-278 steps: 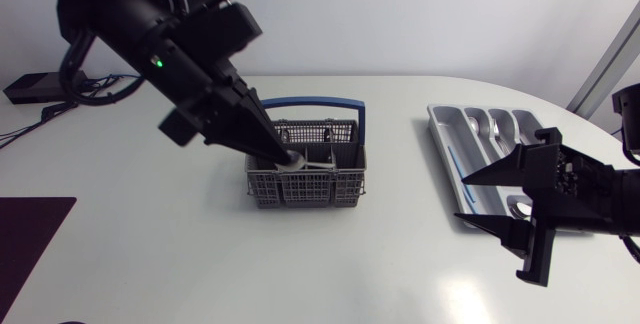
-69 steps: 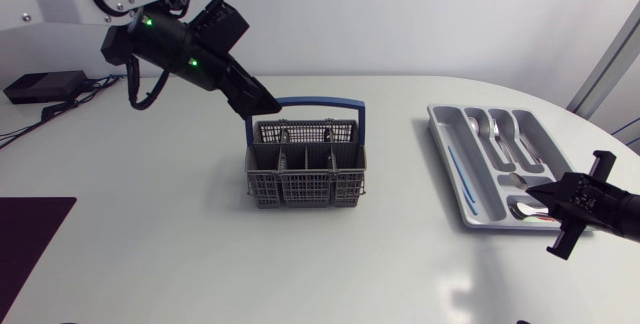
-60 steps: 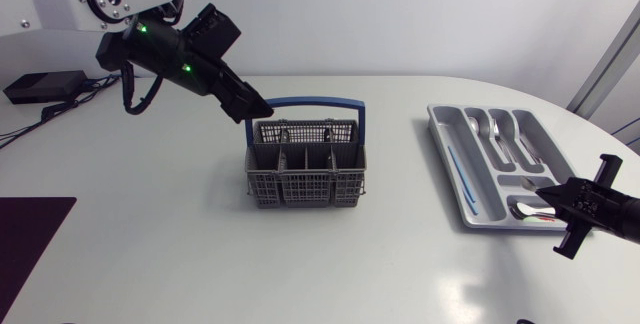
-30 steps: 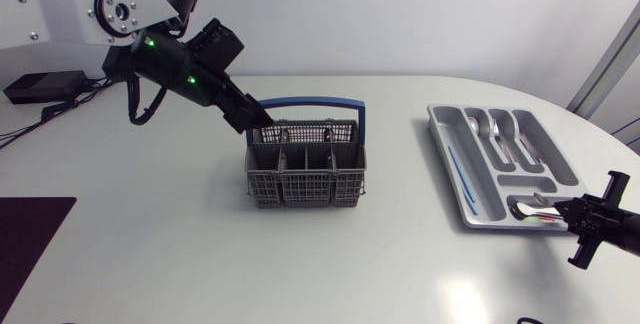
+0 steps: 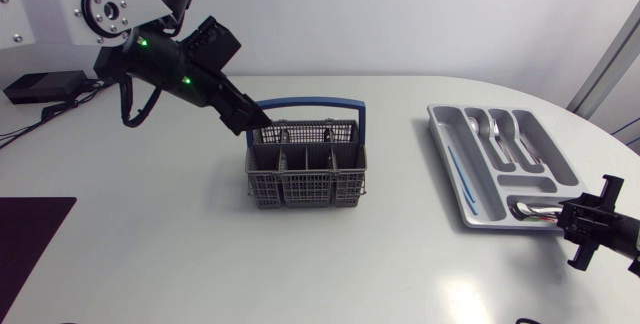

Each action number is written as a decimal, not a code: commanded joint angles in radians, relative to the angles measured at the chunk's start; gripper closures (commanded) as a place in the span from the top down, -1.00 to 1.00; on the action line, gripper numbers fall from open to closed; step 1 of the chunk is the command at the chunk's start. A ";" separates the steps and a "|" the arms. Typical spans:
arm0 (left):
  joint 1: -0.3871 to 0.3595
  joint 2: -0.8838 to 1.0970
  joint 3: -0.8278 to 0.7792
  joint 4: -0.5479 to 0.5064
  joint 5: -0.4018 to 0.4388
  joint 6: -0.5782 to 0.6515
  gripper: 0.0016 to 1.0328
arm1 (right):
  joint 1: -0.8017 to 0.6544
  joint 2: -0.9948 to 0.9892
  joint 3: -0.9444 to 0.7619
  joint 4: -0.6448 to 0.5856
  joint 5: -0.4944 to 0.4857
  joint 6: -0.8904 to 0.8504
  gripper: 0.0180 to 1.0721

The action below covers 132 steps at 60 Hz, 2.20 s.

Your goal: Unload the cutlery basket into the drawer organizer.

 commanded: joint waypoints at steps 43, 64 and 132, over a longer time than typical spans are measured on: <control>0.145 -0.136 -0.262 0.082 -0.007 -0.001 0.93 | 0.181 -0.629 0.052 -0.660 -0.038 0.387 0.79; 0.198 -0.064 -0.377 0.177 -0.030 0.025 0.93 | 0.858 -0.545 0.167 -0.686 0.287 0.966 0.78; 0.133 0.148 -0.230 0.237 -0.056 0.000 0.93 | 1.175 -0.020 0.483 -0.601 0.476 1.253 0.78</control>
